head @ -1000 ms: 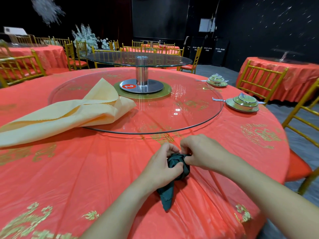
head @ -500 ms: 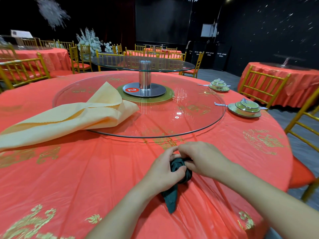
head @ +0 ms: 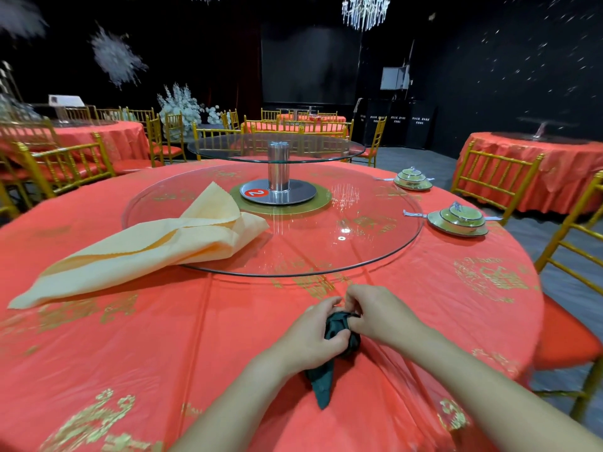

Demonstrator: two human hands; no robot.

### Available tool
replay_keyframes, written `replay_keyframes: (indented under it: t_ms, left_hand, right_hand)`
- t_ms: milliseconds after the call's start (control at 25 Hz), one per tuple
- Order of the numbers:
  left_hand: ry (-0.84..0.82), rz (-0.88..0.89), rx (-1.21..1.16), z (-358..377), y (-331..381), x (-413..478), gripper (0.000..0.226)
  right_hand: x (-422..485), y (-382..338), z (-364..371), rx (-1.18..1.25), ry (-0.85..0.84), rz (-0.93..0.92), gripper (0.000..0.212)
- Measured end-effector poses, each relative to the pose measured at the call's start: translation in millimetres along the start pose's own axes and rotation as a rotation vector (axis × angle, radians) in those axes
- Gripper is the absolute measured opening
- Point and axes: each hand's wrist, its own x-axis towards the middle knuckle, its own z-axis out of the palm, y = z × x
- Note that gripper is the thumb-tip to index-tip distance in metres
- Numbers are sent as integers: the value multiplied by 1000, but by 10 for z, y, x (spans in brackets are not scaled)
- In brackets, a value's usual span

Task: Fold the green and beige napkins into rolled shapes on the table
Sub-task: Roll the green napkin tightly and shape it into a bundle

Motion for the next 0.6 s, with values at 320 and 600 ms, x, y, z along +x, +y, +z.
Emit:
replay_keyframes:
  t_ms: [320,600]
  left_hand:
    - [-72,-72,72,-54,137,-28,83]
    - [-22,-113,46,6,159,-27,85]
  right_hand:
    - [-24,-30,-88,-5,-58,-88,16]
    - [-35,-41,22,-45,15,-30,30]
